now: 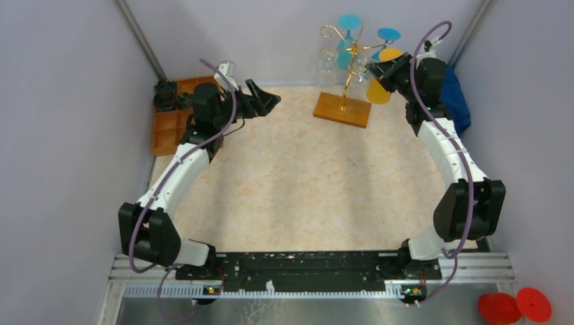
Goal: Take the wine glass off the wine glass rack
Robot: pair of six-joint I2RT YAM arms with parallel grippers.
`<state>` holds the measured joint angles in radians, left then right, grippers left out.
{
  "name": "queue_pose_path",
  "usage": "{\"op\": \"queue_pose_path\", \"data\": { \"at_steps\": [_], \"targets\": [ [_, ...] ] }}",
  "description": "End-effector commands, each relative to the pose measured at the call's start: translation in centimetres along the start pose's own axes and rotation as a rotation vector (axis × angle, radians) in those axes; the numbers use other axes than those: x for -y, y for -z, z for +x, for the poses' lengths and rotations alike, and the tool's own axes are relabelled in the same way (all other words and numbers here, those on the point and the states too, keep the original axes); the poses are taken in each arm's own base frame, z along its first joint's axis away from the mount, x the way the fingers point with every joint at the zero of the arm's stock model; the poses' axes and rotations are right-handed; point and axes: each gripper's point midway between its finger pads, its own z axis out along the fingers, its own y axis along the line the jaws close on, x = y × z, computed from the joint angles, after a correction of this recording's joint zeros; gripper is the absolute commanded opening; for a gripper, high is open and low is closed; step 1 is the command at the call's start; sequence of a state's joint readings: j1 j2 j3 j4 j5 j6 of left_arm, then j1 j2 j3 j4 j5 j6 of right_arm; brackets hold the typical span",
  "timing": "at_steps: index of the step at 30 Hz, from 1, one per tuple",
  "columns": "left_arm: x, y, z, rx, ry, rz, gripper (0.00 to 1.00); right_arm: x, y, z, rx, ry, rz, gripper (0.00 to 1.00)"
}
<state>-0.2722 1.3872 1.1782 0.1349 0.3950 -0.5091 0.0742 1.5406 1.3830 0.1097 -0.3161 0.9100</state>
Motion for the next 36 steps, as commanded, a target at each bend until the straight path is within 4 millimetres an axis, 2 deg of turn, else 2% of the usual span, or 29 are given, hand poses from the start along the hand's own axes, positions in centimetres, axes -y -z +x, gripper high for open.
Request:
{"op": "queue_pose_path", "data": {
  "at_steps": [1,8,14,23,26,29,36],
  "targets": [
    [0.1,0.1,0.1,0.001,0.009,0.020,1.00,-3.7,0.9,-2.3,0.059,-0.057,-0.075,0.00],
    [0.1,-0.2,0.5,-0.009,0.027,0.033,1.00,-3.3,1.3,-3.1,0.103,-0.171,-0.038,0.00],
    [0.3,-0.2,0.7,-0.015,0.032,0.046,1.00,-3.4,1.0,-4.2,0.124,-0.167,-0.007,0.00],
    [0.5,0.0,0.5,-0.010,0.026,0.052,1.00,-4.7,1.1,-5.3,0.120,-0.214,-0.011,0.00],
    [0.5,0.0,0.5,-0.010,0.025,0.050,1.00,-4.2,0.9,-4.9,0.088,-0.199,0.025,0.00],
    [0.4,0.0,0.5,-0.009,0.024,0.047,1.00,-3.5,0.8,-4.3,0.071,-0.213,0.027,0.05],
    [0.4,-0.1,0.6,-0.015,0.022,0.051,1.00,-3.6,0.9,-3.8,0.059,-0.221,0.002,0.14]
  ]
}}
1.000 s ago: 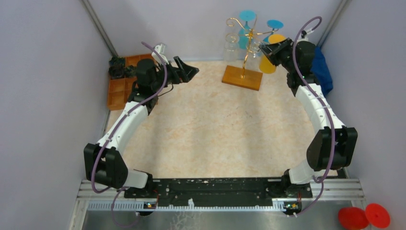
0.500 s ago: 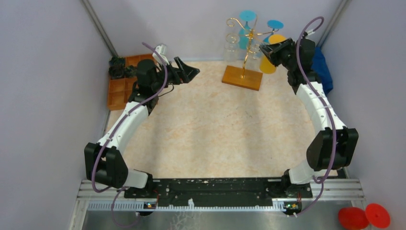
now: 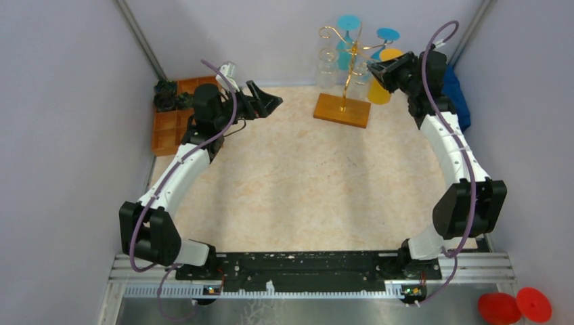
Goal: Take the wine glass off the wine glass rack
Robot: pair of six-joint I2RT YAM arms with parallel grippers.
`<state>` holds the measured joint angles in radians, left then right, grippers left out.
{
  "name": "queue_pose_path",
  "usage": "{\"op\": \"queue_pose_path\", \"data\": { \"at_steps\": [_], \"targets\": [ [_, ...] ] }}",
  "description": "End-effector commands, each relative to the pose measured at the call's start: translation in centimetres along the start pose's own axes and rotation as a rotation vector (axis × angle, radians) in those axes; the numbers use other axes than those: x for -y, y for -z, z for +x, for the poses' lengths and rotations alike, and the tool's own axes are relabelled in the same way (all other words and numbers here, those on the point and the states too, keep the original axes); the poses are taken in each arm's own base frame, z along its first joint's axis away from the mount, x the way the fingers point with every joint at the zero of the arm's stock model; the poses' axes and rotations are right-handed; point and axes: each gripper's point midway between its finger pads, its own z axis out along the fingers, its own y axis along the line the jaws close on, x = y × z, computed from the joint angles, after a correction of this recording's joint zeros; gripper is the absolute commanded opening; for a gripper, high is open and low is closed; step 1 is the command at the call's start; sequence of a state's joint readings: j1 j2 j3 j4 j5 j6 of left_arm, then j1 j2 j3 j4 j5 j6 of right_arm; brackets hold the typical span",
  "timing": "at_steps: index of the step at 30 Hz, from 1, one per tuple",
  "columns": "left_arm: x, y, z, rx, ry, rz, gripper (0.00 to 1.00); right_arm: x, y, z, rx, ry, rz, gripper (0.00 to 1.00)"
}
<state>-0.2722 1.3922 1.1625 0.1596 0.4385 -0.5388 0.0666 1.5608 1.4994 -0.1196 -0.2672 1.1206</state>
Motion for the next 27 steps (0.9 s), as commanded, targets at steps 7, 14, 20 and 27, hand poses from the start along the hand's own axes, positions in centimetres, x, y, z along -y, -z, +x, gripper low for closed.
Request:
{"op": "queue_pose_path", "data": {
  "at_steps": [7,14,20,27],
  "targets": [
    [-0.1,-0.2,-0.1,0.000,-0.004,0.018,1.00,-4.7,1.8,-2.1,0.058,0.029,-0.151,0.21],
    [-0.1,-0.2,-0.1,0.000,-0.004,0.016,1.00,-4.2,1.0,-1.5,0.027,0.016,-0.165,0.20],
    [-0.3,-0.1,0.1,0.000,-0.006,0.007,1.00,-3.4,-0.1,-0.7,-0.026,-0.002,-0.159,0.02],
    [-0.4,-0.1,0.1,-0.002,-0.006,0.002,1.00,-2.6,-0.5,-0.2,-0.043,-0.040,-0.147,0.00]
  ]
}}
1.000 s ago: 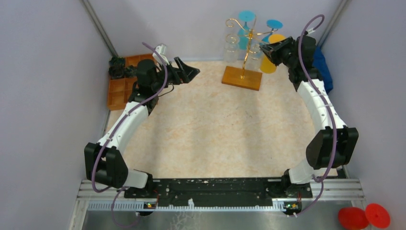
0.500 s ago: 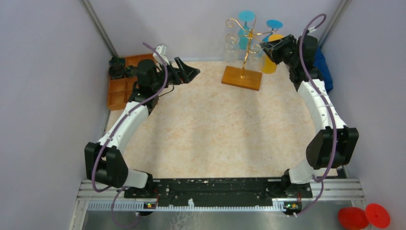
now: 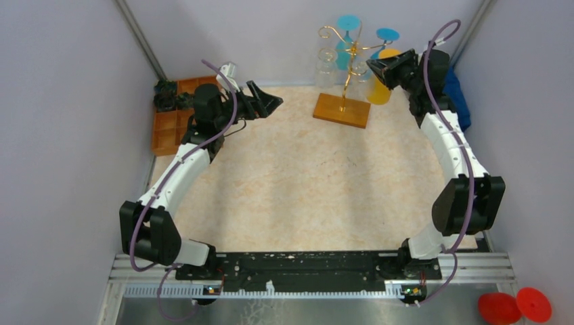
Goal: Take the wine glass off the wine glass rack
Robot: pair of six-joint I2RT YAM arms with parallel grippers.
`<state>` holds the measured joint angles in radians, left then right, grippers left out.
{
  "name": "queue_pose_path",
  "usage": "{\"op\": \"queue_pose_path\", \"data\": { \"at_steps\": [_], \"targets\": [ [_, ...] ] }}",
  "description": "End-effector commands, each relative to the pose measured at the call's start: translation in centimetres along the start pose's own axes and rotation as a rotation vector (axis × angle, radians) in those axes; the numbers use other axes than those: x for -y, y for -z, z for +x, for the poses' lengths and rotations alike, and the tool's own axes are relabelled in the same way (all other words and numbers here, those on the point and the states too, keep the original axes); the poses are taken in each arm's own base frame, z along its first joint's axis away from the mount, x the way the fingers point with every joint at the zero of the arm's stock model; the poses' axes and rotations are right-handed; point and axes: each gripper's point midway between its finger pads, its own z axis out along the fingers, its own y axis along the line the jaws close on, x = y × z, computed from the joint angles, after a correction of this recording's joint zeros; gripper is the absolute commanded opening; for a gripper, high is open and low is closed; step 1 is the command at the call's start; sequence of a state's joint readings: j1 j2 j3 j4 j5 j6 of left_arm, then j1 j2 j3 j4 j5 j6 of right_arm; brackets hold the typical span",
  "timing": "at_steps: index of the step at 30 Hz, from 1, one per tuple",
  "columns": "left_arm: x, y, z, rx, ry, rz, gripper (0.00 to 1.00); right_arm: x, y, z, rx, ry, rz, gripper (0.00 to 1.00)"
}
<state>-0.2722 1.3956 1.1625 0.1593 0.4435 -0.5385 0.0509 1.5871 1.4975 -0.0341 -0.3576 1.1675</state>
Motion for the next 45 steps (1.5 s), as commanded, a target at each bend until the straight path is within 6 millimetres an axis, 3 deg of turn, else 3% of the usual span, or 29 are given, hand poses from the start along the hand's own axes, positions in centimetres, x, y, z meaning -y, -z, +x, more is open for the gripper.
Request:
{"op": "queue_pose_path", "data": {
  "at_steps": [1,10,36,45],
  "targets": [
    [-0.4,0.0,0.0,0.004,-0.006,0.000,1.00,-1.5,-0.2,-0.2,-0.003,-0.023,-0.070,0.00],
    [-0.1,-0.2,0.1,-0.014,0.000,0.015,0.97,-2.6,0.6,1.9,-0.103,-0.204,-0.185,0.00],
    [-0.6,-0.9,0.5,-0.029,0.012,0.015,0.98,-4.7,2.6,3.5,-0.192,-0.112,-0.241,0.00],
    [-0.7,-1.1,0.4,-0.034,0.010,0.012,0.98,-5.5,2.2,2.0,-0.149,-0.070,-0.226,0.00]
  ]
}}
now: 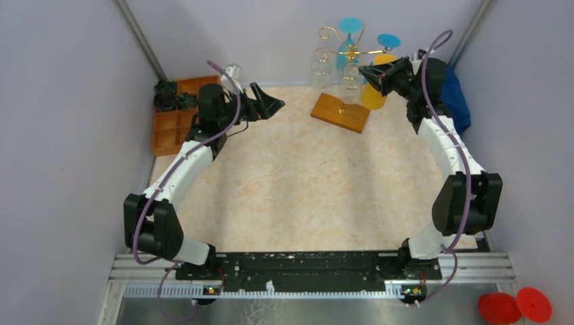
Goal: Take the wine glass off the wine glass rack
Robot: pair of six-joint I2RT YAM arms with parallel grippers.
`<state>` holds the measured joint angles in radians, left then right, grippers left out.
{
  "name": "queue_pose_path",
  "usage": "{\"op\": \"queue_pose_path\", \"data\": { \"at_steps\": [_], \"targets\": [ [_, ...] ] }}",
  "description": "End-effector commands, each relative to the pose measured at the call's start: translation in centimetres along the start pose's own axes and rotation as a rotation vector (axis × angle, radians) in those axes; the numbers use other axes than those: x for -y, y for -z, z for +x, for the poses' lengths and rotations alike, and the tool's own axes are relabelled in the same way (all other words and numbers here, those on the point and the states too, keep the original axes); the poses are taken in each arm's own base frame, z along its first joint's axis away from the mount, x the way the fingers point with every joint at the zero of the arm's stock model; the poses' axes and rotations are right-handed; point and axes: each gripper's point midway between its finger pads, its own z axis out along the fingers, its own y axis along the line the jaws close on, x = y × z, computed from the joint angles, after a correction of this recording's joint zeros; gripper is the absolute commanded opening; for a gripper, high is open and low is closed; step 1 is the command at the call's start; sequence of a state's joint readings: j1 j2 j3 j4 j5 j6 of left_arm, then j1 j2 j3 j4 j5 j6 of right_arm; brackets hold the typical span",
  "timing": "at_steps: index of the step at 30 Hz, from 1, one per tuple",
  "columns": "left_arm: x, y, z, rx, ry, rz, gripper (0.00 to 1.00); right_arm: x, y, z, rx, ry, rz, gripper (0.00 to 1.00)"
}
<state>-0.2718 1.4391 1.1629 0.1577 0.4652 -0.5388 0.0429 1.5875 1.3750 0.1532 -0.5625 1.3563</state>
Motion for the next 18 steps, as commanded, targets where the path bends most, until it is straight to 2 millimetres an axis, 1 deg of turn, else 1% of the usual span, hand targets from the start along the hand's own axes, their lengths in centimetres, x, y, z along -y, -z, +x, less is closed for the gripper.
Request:
{"op": "queue_pose_path", "data": {
  "at_steps": [1,4,7,14,18],
  "targets": [
    [0.3,-0.2,-1.0,0.009,-0.009,0.014,0.98,-5.7,1.0,-0.3,0.013,0.107,-0.099,0.00],
    [0.3,-0.2,-1.1,0.015,-0.012,0.011,0.99,-5.9,1.0,-0.8,0.034,0.119,-0.090,0.00],
    [0.2,-0.3,-1.1,0.012,-0.010,0.010,0.98,-5.6,1.0,-0.9,0.034,0.115,-0.091,0.00],
    [0.1,-0.3,-0.9,0.009,-0.009,0.005,0.98,-4.9,1.0,-0.1,-0.003,0.089,-0.102,0.00],
    [0.0,-0.4,-0.8,0.002,-0.008,0.007,0.98,-5.0,1.4,0.4,-0.017,0.087,-0.116,0.00]
  ]
}}
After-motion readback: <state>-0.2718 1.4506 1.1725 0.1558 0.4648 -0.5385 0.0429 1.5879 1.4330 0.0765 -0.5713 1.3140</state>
